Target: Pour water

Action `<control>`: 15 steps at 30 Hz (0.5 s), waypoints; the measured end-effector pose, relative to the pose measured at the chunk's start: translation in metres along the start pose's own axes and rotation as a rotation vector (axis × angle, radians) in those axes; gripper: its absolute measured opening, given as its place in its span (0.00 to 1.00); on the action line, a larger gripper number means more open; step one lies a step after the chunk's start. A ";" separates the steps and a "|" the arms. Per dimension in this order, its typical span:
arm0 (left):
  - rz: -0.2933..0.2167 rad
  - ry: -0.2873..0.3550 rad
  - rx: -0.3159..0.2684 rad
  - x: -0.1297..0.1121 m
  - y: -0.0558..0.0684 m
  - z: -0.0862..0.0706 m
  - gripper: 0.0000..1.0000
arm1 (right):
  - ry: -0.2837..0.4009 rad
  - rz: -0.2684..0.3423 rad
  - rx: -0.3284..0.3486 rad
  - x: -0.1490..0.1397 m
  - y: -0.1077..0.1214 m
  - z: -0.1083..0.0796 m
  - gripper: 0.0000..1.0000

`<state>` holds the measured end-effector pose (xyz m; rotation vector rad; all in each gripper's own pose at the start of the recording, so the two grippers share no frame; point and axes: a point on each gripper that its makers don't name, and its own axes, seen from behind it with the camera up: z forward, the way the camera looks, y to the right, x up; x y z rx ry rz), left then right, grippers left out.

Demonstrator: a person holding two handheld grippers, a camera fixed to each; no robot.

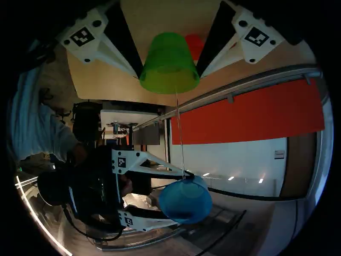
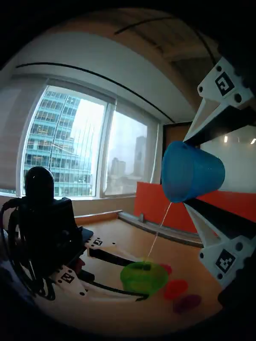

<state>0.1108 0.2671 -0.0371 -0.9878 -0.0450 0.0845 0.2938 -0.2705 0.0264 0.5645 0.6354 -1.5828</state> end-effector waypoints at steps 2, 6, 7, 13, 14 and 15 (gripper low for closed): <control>-0.001 -0.001 0.001 -0.001 -0.001 0.000 0.86 | 0.001 -0.009 -0.001 0.002 0.000 0.000 0.88; -0.006 -0.001 0.001 0.000 -0.001 0.001 0.86 | -0.002 -0.028 -0.002 0.002 0.000 0.000 0.88; -0.006 0.000 0.001 0.000 -0.001 0.001 0.86 | -0.003 -0.031 -0.002 0.002 -0.001 0.000 0.88; -0.008 0.004 0.001 0.003 -0.001 0.000 0.86 | -0.003 -0.046 -0.007 0.003 0.001 -0.001 0.88; -0.009 0.006 0.001 0.003 -0.001 0.000 0.86 | -0.003 -0.047 -0.008 0.004 0.001 -0.001 0.88; -0.010 0.007 0.001 0.004 -0.001 0.000 0.86 | -0.003 -0.048 -0.008 0.004 0.001 -0.001 0.88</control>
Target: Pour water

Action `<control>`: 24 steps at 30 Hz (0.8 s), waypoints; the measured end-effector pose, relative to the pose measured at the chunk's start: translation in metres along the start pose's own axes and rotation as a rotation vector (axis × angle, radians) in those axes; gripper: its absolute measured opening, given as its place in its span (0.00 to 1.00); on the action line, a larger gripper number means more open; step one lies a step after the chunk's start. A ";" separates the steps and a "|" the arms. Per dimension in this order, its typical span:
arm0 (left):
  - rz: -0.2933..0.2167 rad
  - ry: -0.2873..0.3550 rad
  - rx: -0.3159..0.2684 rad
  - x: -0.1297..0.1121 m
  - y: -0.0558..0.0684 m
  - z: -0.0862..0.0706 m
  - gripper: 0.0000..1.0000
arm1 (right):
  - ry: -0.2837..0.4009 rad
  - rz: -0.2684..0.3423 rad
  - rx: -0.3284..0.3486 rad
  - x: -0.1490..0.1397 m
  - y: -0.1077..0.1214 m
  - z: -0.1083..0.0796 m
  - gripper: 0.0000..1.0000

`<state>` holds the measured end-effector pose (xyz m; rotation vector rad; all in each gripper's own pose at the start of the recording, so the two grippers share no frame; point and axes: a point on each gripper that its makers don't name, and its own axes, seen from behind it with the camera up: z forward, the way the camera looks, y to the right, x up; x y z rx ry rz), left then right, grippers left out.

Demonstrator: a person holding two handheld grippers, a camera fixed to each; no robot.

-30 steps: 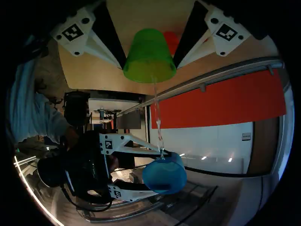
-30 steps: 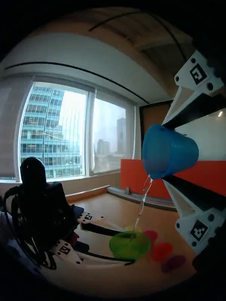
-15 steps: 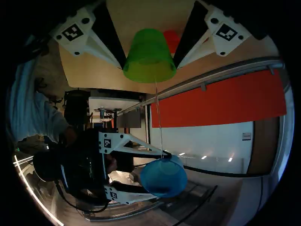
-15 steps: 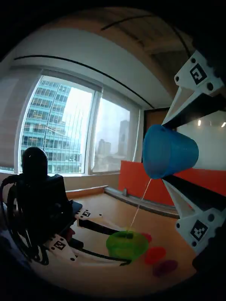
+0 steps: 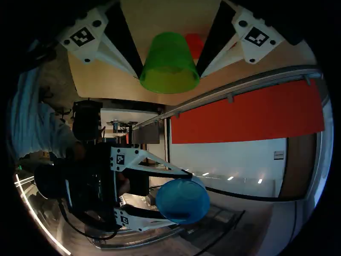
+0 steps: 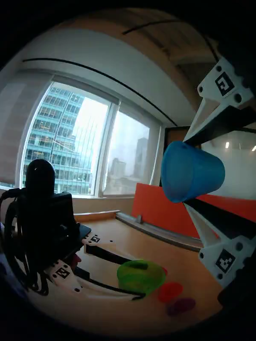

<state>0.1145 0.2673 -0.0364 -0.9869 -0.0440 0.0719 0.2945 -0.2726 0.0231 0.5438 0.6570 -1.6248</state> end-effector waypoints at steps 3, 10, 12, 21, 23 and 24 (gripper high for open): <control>-0.002 0.002 0.000 0.001 -0.001 0.000 0.86 | 0.001 0.000 -0.001 0.000 0.000 0.000 0.88; -0.001 0.004 0.004 0.002 -0.002 -0.001 0.86 | 0.002 -0.005 -0.004 0.001 0.000 0.001 0.88; -0.001 0.006 0.004 0.003 -0.002 -0.001 0.86 | 0.001 -0.008 -0.005 0.001 0.000 0.001 0.88; -0.002 0.015 0.010 0.007 -0.005 -0.003 0.86 | 0.002 0.046 -0.007 0.000 -0.001 -0.001 0.88; -0.002 0.017 0.009 0.007 -0.005 -0.004 0.86 | 0.005 0.081 -0.008 0.000 -0.001 -0.003 0.88; -0.001 0.017 0.010 0.008 -0.005 -0.004 0.86 | 0.006 0.100 -0.008 0.000 -0.001 -0.003 0.88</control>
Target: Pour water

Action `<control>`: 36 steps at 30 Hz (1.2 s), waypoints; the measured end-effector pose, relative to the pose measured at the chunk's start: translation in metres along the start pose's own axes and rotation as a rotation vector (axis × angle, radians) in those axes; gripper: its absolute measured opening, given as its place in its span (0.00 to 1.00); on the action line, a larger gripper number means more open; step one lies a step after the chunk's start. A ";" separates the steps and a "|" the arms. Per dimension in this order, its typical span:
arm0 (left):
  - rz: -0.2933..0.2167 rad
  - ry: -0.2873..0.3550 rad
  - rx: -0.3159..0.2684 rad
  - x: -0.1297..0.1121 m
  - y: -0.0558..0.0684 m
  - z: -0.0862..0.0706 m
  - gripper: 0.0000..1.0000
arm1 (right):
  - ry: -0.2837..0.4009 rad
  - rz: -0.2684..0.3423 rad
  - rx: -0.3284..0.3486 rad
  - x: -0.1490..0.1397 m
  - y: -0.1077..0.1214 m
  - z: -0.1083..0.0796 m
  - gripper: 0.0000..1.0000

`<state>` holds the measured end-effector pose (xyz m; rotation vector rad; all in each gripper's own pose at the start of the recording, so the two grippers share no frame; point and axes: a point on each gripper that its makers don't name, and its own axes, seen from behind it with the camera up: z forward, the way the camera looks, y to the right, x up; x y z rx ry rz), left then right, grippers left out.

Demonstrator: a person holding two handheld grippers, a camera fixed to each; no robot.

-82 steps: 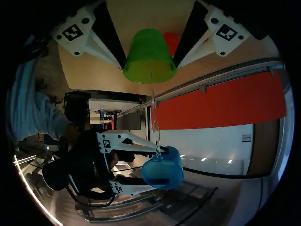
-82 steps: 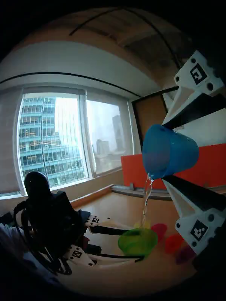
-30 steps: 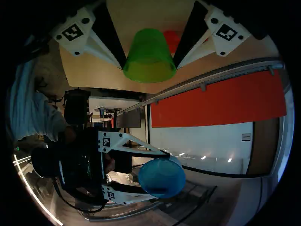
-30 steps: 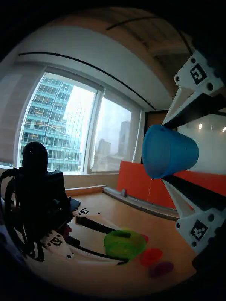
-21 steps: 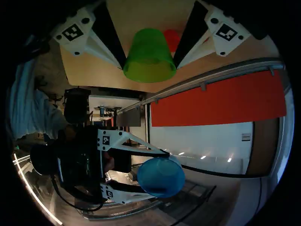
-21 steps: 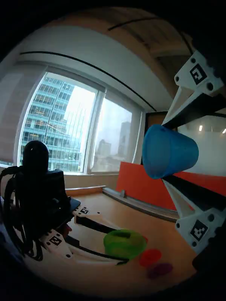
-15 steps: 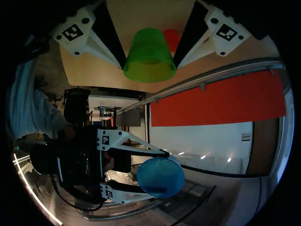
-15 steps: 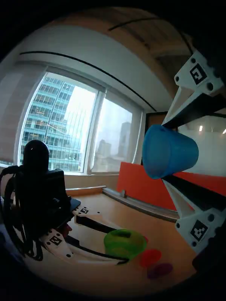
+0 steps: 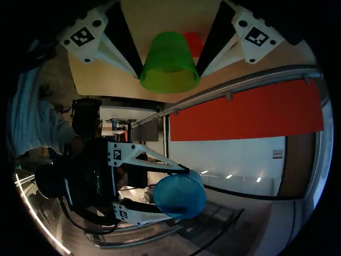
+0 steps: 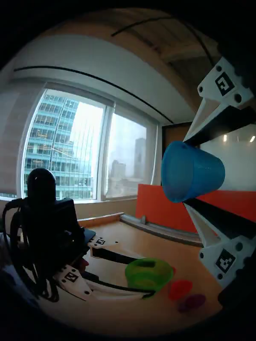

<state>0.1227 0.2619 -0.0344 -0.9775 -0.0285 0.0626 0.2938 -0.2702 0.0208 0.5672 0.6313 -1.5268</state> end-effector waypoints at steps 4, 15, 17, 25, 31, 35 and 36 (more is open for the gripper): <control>0.004 0.002 0.003 0.003 -0.001 -0.001 0.86 | 0.004 0.102 0.000 -0.001 -0.001 -0.003 0.88; 0.015 -0.001 0.007 0.004 -0.001 -0.001 0.86 | 0.008 0.512 0.015 -0.005 -0.018 -0.015 0.88; 0.016 -0.002 0.009 0.005 -0.001 -0.001 0.86 | 0.014 0.602 0.017 -0.003 -0.020 -0.018 0.88; 0.020 -0.004 0.015 0.004 -0.004 0.000 0.86 | 0.049 0.950 0.046 0.012 -0.023 -0.024 0.88; 0.027 -0.003 0.017 0.006 -0.003 0.000 0.86 | 0.060 1.194 0.081 0.020 -0.024 -0.026 0.88; 0.029 -0.002 0.024 0.007 -0.005 0.000 0.86 | 0.066 1.337 0.108 0.026 -0.022 -0.026 0.88; 0.029 -0.002 0.025 0.008 -0.005 -0.001 0.86 | 0.067 1.365 0.113 0.027 -0.022 -0.026 0.88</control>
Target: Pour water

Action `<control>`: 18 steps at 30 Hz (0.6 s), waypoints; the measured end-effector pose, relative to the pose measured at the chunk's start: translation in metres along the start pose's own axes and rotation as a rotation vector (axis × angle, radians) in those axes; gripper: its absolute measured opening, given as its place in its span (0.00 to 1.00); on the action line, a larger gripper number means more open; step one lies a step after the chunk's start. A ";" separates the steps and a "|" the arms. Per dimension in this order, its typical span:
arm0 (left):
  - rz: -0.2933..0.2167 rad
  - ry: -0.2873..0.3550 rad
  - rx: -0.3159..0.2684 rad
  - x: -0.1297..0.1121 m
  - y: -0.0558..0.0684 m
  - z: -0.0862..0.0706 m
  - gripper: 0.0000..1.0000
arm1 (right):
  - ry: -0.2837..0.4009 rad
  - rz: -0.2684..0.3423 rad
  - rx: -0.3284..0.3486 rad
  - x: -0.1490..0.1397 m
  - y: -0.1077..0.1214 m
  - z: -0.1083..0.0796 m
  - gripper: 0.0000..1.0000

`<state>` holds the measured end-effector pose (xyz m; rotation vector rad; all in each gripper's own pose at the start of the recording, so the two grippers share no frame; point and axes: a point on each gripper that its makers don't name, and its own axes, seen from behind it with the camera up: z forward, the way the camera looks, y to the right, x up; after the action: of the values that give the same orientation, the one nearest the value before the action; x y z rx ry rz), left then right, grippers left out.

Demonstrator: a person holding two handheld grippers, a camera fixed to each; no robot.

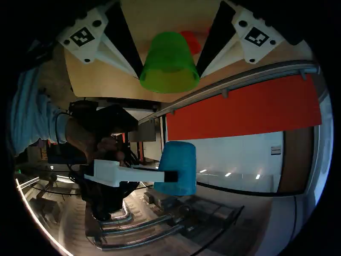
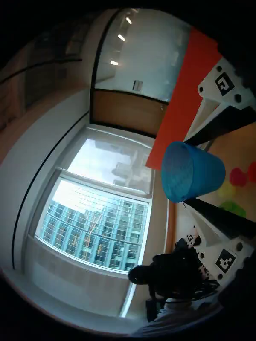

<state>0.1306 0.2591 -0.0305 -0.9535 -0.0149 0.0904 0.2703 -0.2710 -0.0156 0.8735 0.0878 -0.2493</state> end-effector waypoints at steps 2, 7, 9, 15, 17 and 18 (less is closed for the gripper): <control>0.002 -0.001 0.001 0.001 0.000 -0.001 0.86 | -0.002 0.054 0.010 0.001 -0.001 0.000 0.88; 0.005 -0.001 0.001 0.002 0.000 -0.002 0.86 | 0.000 0.104 0.020 0.002 0.001 -0.001 0.88; 0.007 -0.002 0.002 0.002 0.000 -0.002 0.86 | -0.003 0.105 0.021 0.001 0.002 -0.001 0.88; 0.008 -0.006 0.013 0.002 -0.004 -0.004 0.86 | -0.018 0.096 0.020 -0.004 0.002 -0.003 0.88; 0.007 -0.008 0.018 0.000 -0.006 -0.005 0.86 | -0.023 0.097 0.021 -0.007 0.003 -0.005 0.88; 0.007 -0.009 0.021 -0.001 -0.007 -0.005 0.86 | -0.024 0.098 0.021 -0.007 0.003 -0.006 0.88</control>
<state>0.1304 0.2506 -0.0280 -0.9325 -0.0192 0.1016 0.2640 -0.2631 -0.0159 0.8925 0.0199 -0.1698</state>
